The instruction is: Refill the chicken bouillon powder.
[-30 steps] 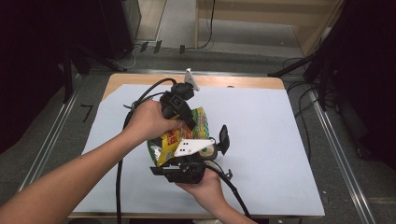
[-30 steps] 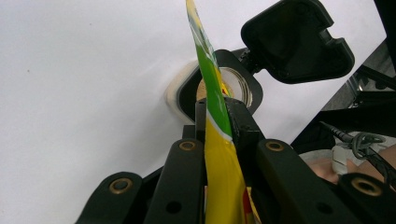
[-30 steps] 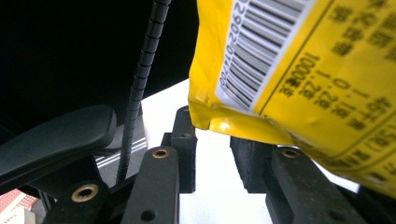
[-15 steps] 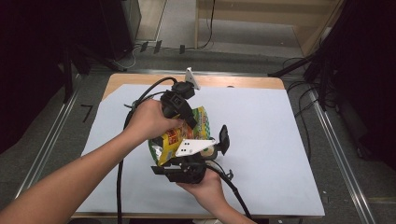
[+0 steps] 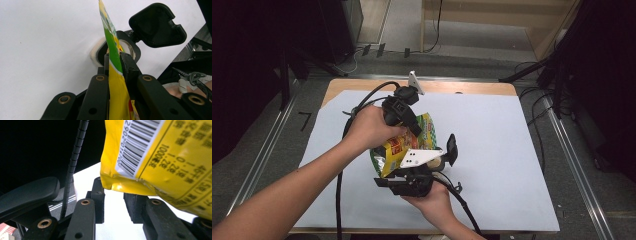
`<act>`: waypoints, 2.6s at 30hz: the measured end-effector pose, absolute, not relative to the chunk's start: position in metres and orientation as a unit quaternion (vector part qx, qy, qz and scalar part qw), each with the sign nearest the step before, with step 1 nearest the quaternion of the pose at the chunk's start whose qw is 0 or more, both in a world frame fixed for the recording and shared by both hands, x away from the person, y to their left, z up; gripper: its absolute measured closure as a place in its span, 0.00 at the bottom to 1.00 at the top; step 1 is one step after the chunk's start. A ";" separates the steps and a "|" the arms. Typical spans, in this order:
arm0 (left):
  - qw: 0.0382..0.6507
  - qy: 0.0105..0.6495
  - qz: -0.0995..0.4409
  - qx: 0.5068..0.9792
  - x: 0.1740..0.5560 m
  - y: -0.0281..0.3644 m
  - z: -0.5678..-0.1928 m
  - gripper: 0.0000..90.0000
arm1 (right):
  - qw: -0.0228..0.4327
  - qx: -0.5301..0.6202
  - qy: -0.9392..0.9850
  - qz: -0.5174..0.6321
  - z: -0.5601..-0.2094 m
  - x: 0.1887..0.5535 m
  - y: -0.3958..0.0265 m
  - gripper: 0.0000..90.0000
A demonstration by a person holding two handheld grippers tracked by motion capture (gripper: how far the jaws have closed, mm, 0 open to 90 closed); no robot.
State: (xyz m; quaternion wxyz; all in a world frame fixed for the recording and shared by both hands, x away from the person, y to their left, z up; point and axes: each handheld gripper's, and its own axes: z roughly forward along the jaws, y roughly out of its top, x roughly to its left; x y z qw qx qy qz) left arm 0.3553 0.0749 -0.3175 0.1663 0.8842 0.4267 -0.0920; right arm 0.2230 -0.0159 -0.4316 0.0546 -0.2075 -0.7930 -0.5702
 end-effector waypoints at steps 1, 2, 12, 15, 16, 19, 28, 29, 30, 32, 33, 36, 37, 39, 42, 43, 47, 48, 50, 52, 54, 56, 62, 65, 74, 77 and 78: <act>0.166 0.426 -0.093 0.884 0.355 0.075 -0.318 0.95 | 0.055 -0.207 -0.793 -0.570 -0.432 0.223 -0.016 0.80; 0.166 0.426 -0.093 0.884 0.355 0.075 -0.318 0.95 | 0.055 -0.208 -0.794 -0.569 -0.432 0.223 -0.016 0.80; 0.169 0.425 -0.093 0.884 0.353 0.075 -0.319 0.95 | 0.053 -0.206 -0.798 -0.564 -0.433 0.223 -0.015 0.81; 0.166 0.424 -0.094 0.885 0.351 0.075 -0.320 0.95 | 0.055 -0.206 -0.799 -0.563 -0.435 0.223 -0.014 0.81; 0.164 0.424 -0.094 0.886 0.351 0.076 -0.320 0.95 | 0.055 -0.206 -0.800 -0.561 -0.436 0.222 -0.014 0.81; 0.163 0.426 -0.094 0.885 0.351 0.078 -0.320 0.95 | 0.056 -0.205 -0.802 -0.559 -0.438 0.222 -0.013 0.80; 0.162 0.431 -0.091 0.883 0.351 0.080 -0.319 0.95 | 0.055 -0.205 -0.801 -0.560 -0.438 0.222 -0.013 0.81; 0.163 0.431 -0.091 0.883 0.351 0.080 -0.319 0.95 | 0.055 -0.205 -0.800 -0.561 -0.438 0.222 -0.013 0.81; 0.164 0.430 -0.093 0.883 0.351 0.080 -0.319 0.95 | 0.055 -0.206 -0.800 -0.561 -0.438 0.222 -0.013 0.81; 0.164 0.429 -0.092 0.884 0.351 0.080 -0.319 0.95 | 0.054 -0.206 -0.801 -0.560 -0.438 0.222 -0.013 0.81; 0.164 0.430 -0.093 0.883 0.351 0.080 -0.319 0.95 | 0.055 -0.206 -0.801 -0.560 -0.438 0.222 -0.013 0.81; 0.161 0.431 -0.092 0.883 0.351 0.081 -0.319 0.95 | 0.055 -0.206 -0.801 -0.560 -0.438 0.222 -0.013 0.81; 0.161 0.431 -0.092 0.883 0.351 0.081 -0.319 0.95 | 0.056 -0.205 -0.800 -0.560 -0.438 0.222 -0.013 0.81; 0.162 0.431 -0.093 0.883 0.351 0.080 -0.319 0.95 | 0.057 -0.205 -0.800 -0.561 -0.438 0.221 -0.012 0.81; 0.159 0.429 -0.093 0.884 0.351 0.078 -0.320 0.95 | 0.057 -0.205 -0.798 -0.564 -0.436 0.221 -0.012 0.81; 0.159 0.429 -0.093 0.884 0.351 0.078 -0.320 0.95 | 0.057 -0.205 -0.798 -0.564 -0.436 0.221 -0.012 0.81; 0.158 0.426 -0.094 0.886 0.352 0.076 -0.321 0.95 | 0.055 -0.203 -0.794 -0.570 -0.431 0.220 -0.013 0.82; 0.159 0.429 -0.096 0.884 0.352 0.077 -0.321 0.95 | 0.055 -0.204 -0.794 -0.570 -0.432 0.221 -0.014 0.82; 0.158 0.433 -0.095 0.882 0.352 0.078 -0.321 0.97 | 0.056 -0.208 -0.795 -0.568 -0.434 0.222 -0.015 0.82; 0.160 0.437 -0.098 0.880 0.352 0.079 -0.321 1.00 | 0.056 -0.210 -0.794 -0.568 -0.435 0.223 -0.015 0.82; 0.159 0.438 -0.098 0.880 0.351 0.079 -0.321 1.00 | 0.056 -0.210 -0.794 -0.568 -0.436 0.223 -0.015 0.82; 0.158 0.437 -0.097 0.880 0.350 0.078 -0.320 1.00 | 0.058 -0.211 -0.793 -0.568 -0.437 0.223 -0.014 0.82; 0.156 0.439 -0.097 0.880 0.350 0.078 -0.320 1.00 | 0.058 -0.211 -0.794 -0.567 -0.437 0.223 -0.014 0.82; 0.156 0.442 -0.098 0.878 0.350 0.077 -0.320 1.00 | 0.058 -0.211 -0.794 -0.568 -0.436 0.223 -0.015 0.82; 0.151 0.444 -0.101 0.878 0.351 0.077 -0.319 1.00 | 0.058 -0.210 -0.792 -0.570 -0.436 0.223 -0.015 0.82; 0.151 0.445 -0.102 0.877 0.351 0.077 -0.319 1.00 | 0.058 -0.210 -0.792 -0.571 -0.436 0.223 -0.015 0.82; 0.150 0.445 -0.101 0.877 0.351 0.077 -0.319 1.00 | 0.058 -0.210 -0.792 -0.571 -0.436 0.223 -0.015 0.82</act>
